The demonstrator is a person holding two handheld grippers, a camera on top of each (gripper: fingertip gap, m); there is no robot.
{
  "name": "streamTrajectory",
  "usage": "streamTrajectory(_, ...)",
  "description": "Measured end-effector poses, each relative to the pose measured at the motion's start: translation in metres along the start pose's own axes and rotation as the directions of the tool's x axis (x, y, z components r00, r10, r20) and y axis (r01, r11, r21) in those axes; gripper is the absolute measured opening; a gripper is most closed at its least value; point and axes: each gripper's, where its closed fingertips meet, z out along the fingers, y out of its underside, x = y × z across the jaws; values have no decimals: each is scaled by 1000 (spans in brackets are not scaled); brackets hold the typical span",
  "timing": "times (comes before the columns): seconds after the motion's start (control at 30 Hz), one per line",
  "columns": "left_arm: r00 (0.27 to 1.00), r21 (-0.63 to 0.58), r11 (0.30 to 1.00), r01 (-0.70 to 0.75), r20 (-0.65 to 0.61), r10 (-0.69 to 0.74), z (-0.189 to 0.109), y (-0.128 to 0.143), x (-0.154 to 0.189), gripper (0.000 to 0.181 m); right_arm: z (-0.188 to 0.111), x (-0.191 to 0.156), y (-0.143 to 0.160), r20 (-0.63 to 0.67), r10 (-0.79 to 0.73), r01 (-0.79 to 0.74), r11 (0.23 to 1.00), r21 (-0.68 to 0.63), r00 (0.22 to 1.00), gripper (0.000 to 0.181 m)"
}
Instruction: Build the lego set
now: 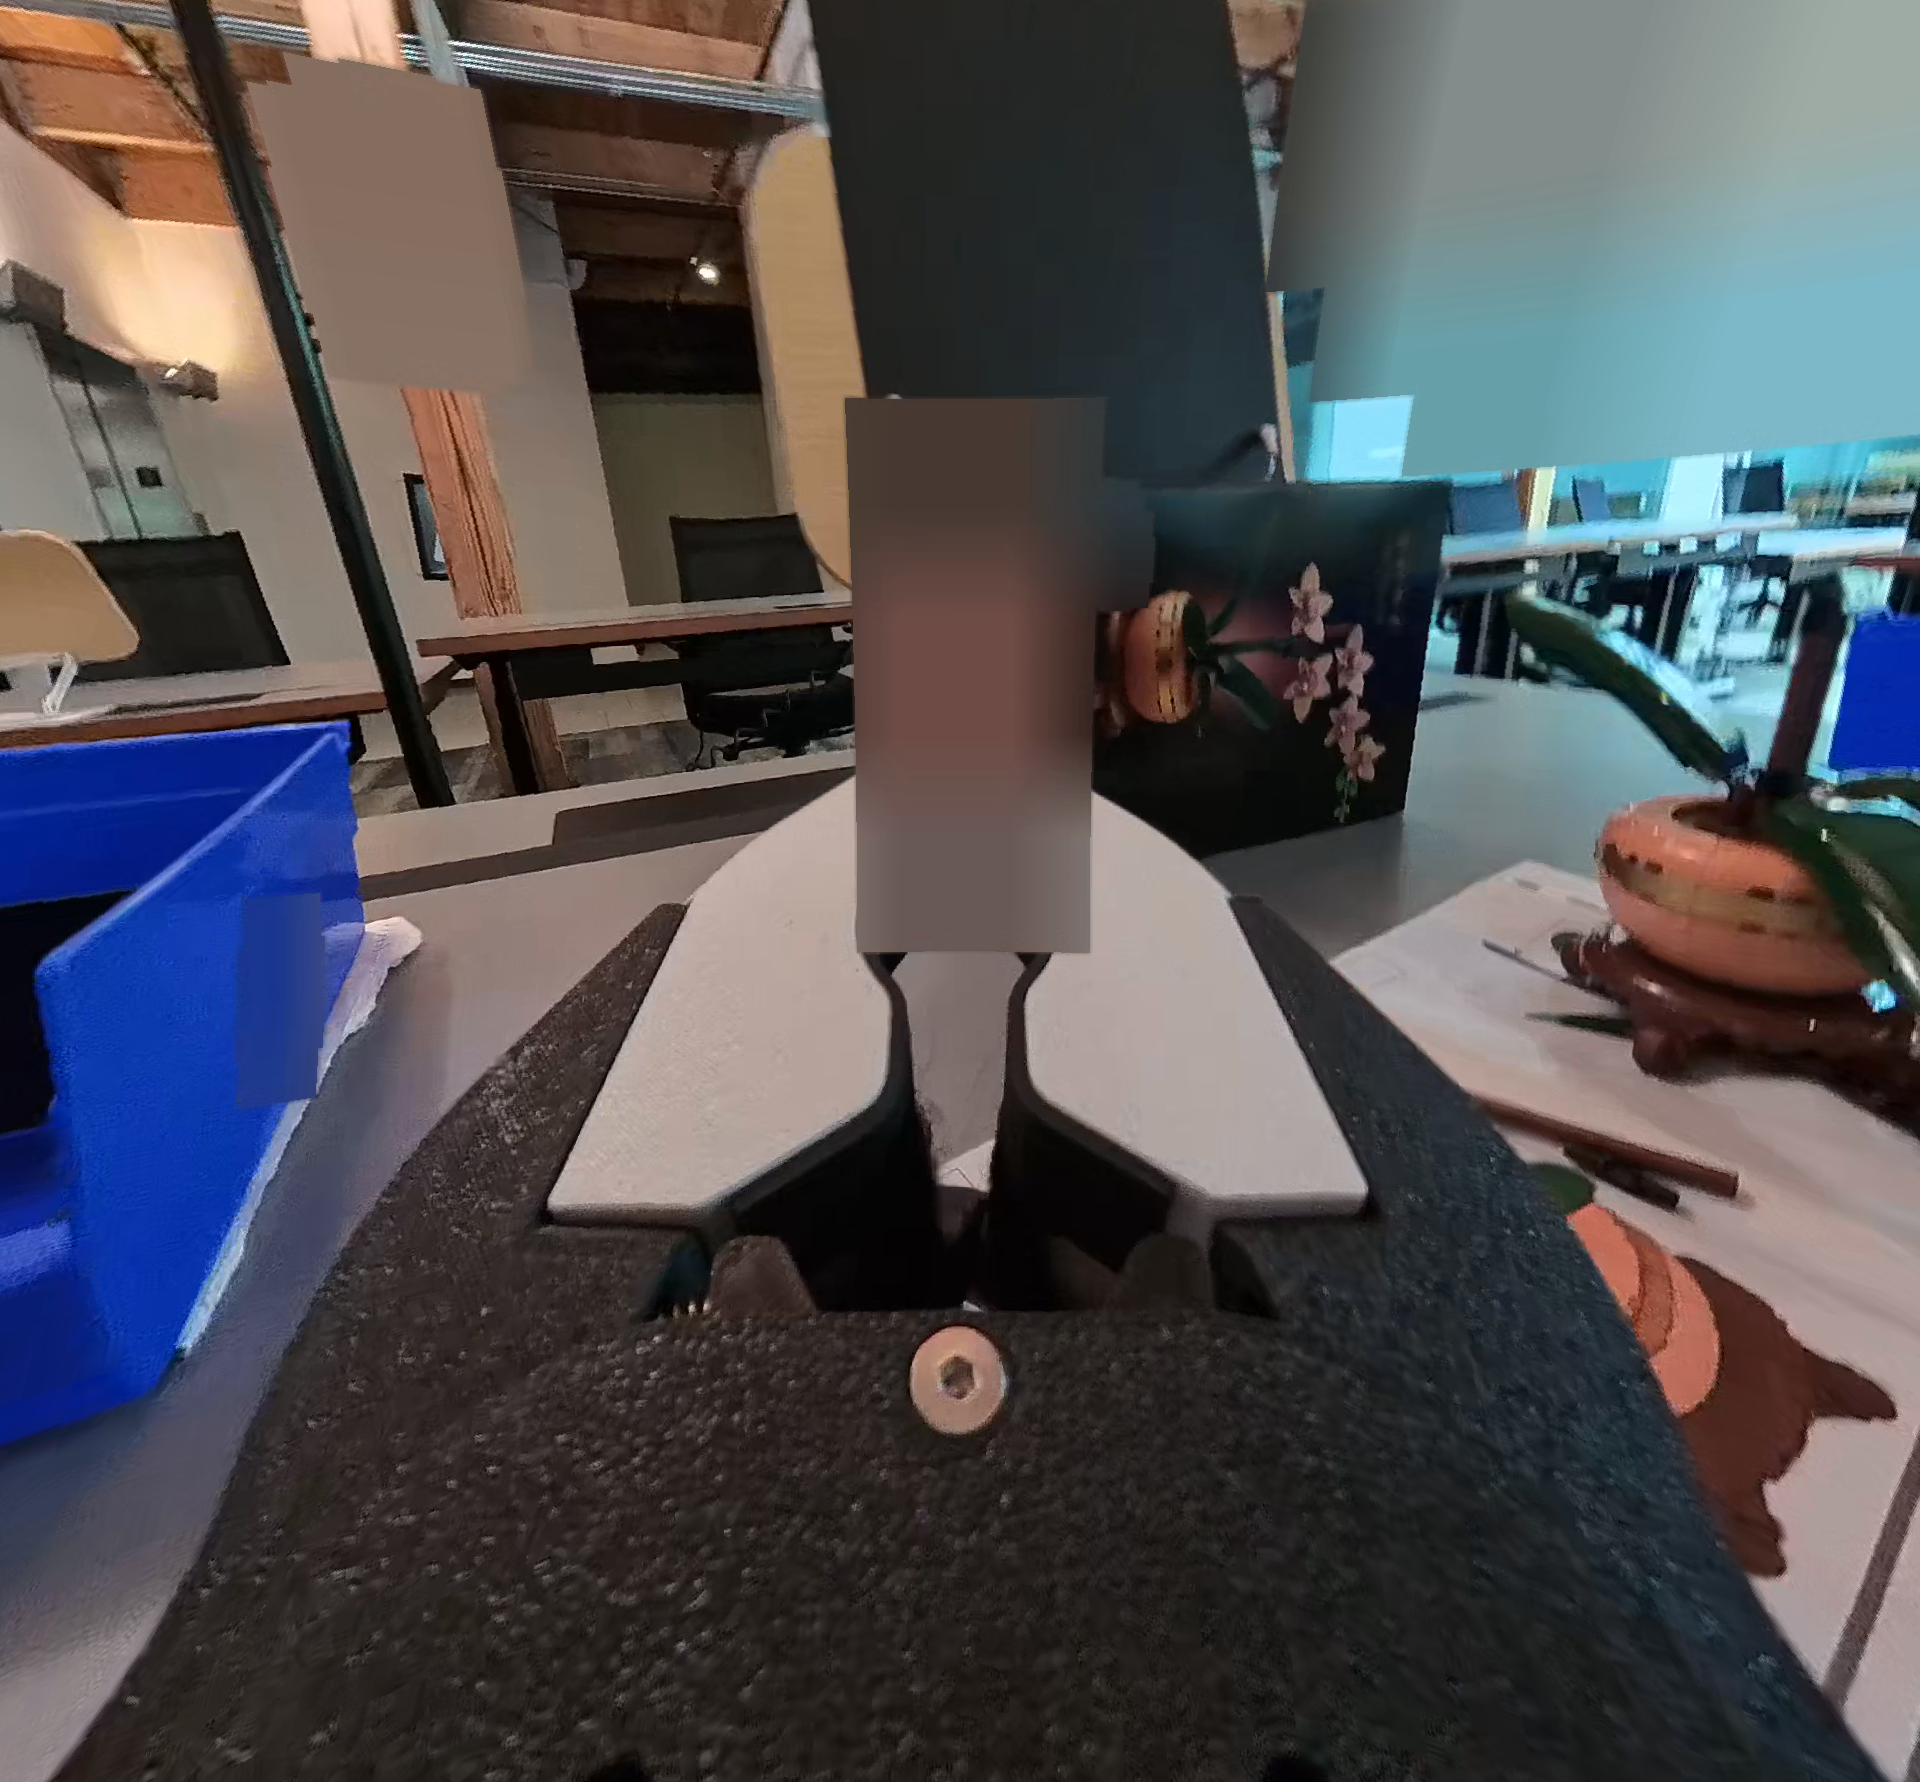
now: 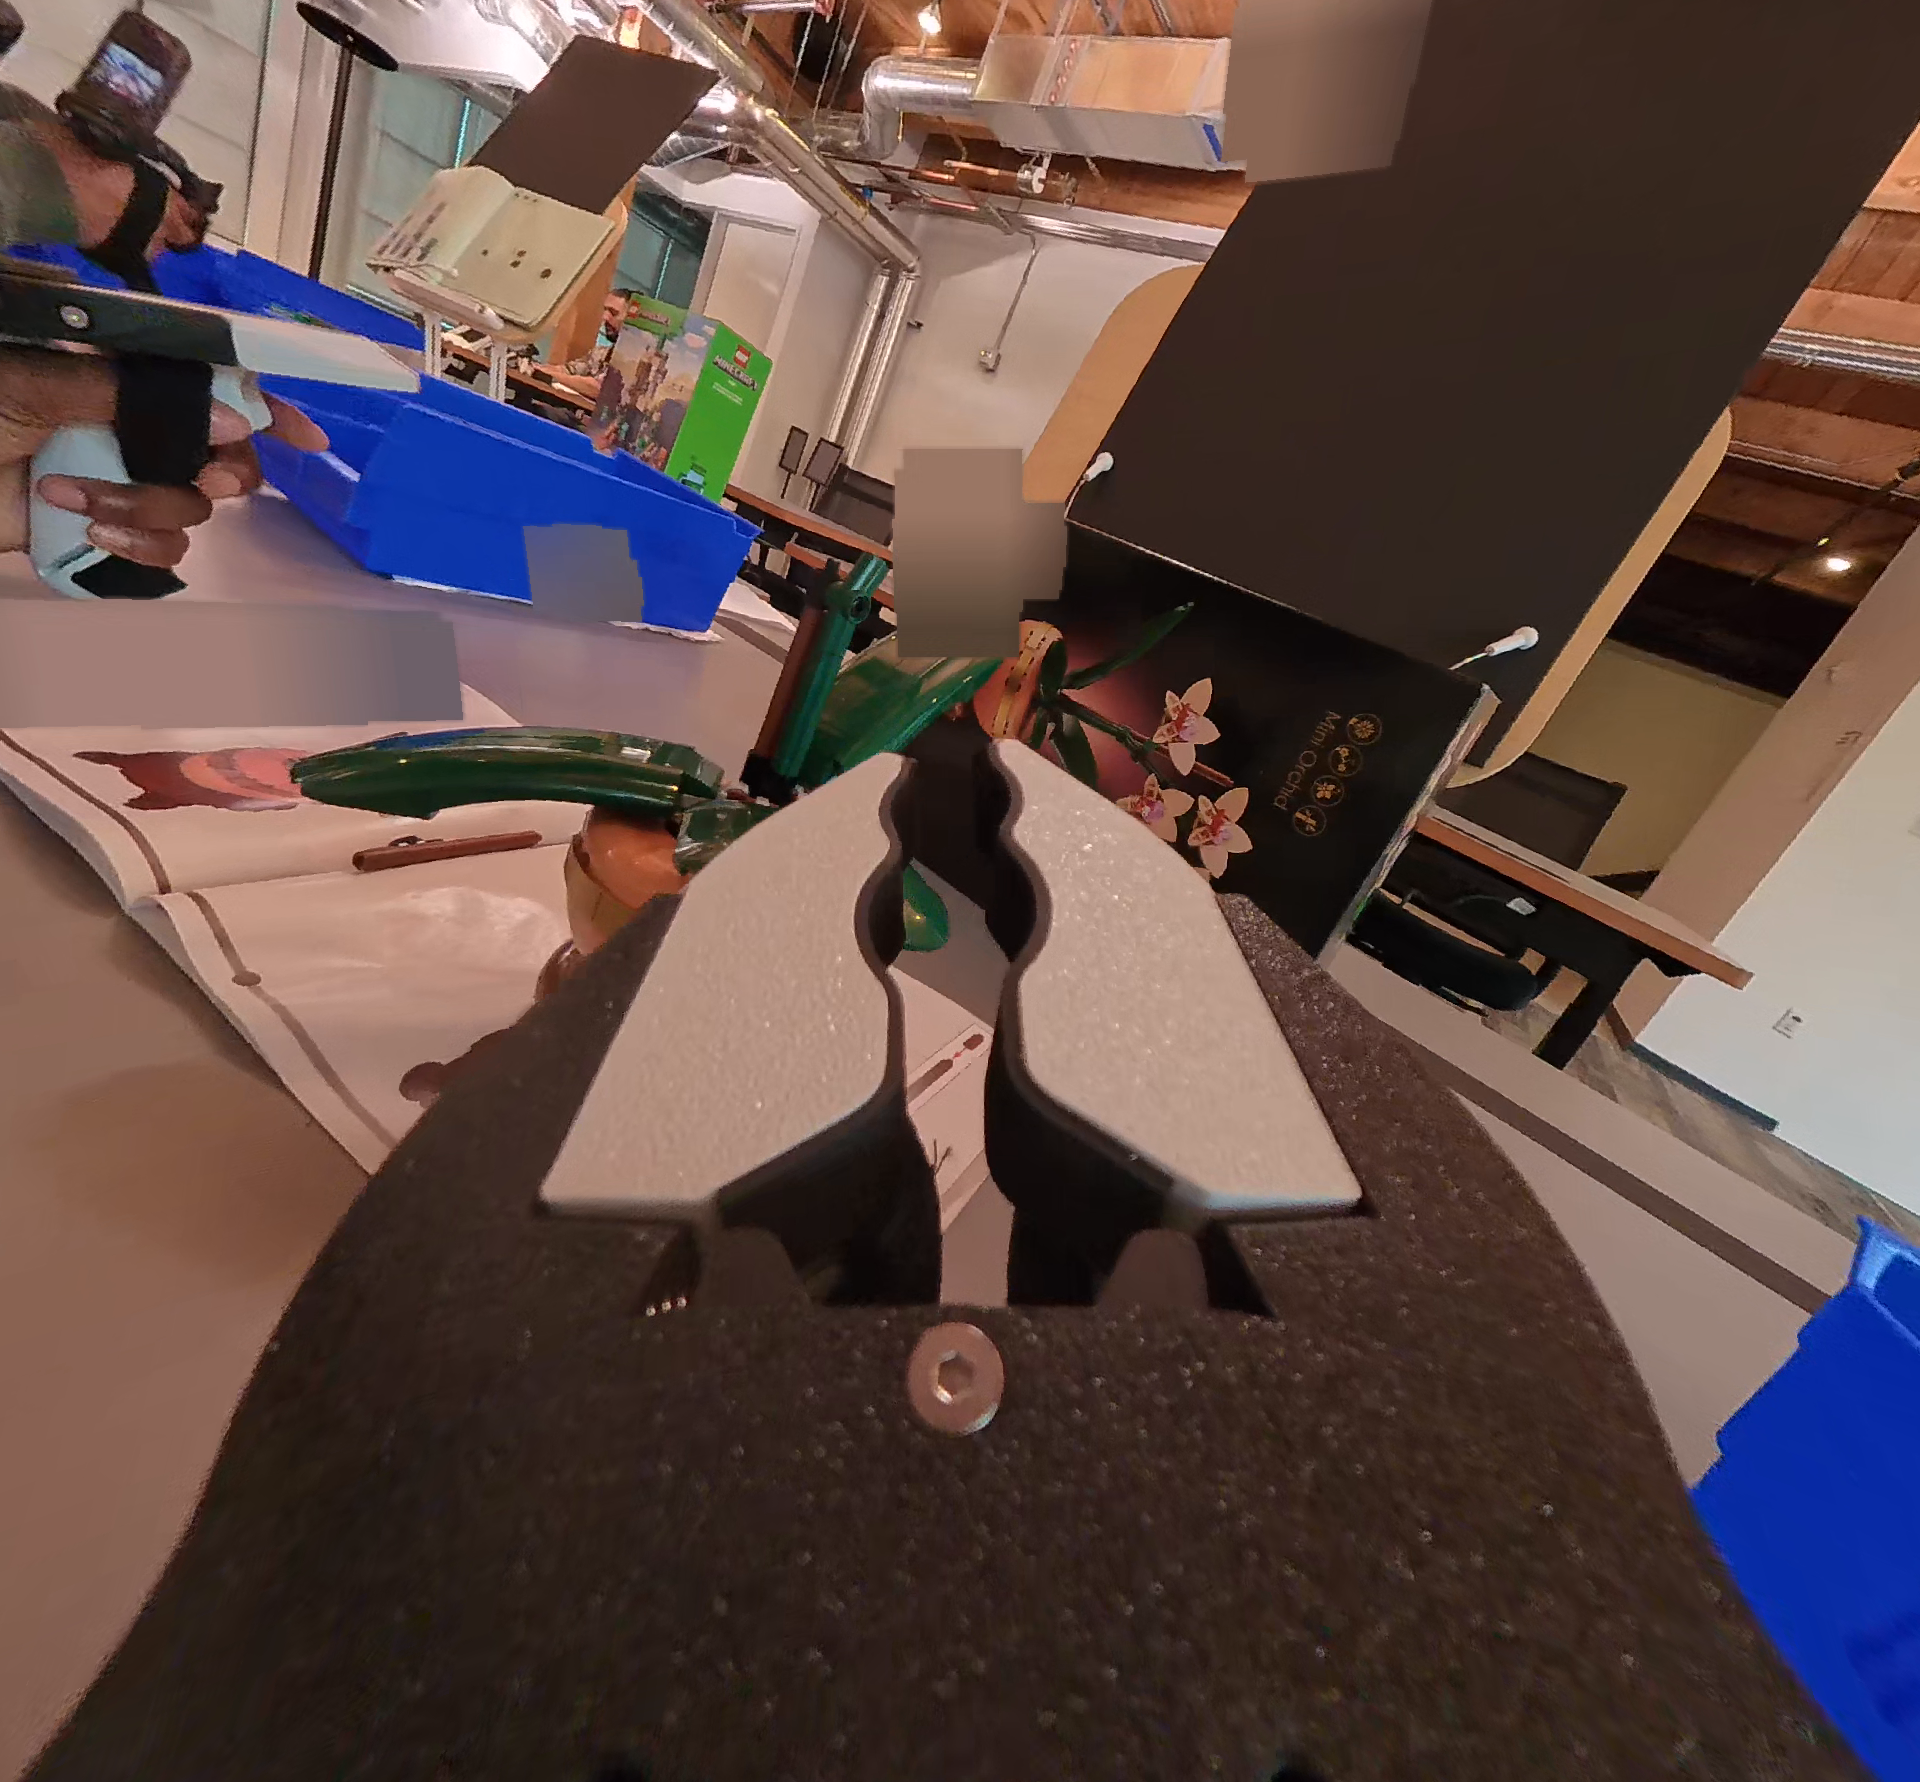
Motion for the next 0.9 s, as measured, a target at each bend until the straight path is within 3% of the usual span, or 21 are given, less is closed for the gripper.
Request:
streamTrajectory(0.1, 996, 23, 996, 85, 9, -86, -4, -3, -7, 12, -1, -7, -7, 43, 40, -41, 999, 30, 998, 11)
streamTrajectory(0.23, 998, 24, 998, 63, 4, -63, -4, -3, -4, 13, 9, -47, -60, 219, 211, -238, 965, 105, 953, 8)
streamTrajectory(0.33, 1000, 3, 1000, 26, -3, -26, -3, 0, 2, 13, 30, -101, -75, 429, 284, -230, 957, -174, 857, 16)
streamTrajectory(0.4, 1000, -3, 1000, 18, -21, -18, -2, 0, 7, 13, 36, -127, -69, 476, 344, -166, 911, -377, 809, 25)
streamTrajectory(0.47, 999, -4, 1000, 9, -46, -9, -3, 0, 12, 13, 37, -143, -63, 507, 360, -86, 870, -485, 783, 31)
streamTrajectory(0.6, 995, 6, 1000, -2, -102, 2, -6, -3, 20, 13, 43, -138, -47, 482, 223, 58, 863, -501, 847, 25)
streamTrajectory(0.77, 976, 9, 995, 97, -199, -93, -8, -5, 31, 15, 48, -115, -64, 413, 242, -60, 911, -408, 878, 4)
streamTrajectory(0.9, 965, 61, 988, 140, -234, -122, -12, -15, 33, 16, 41, -109, -64, 433, 176, -5, 930, -368, 884, 1)
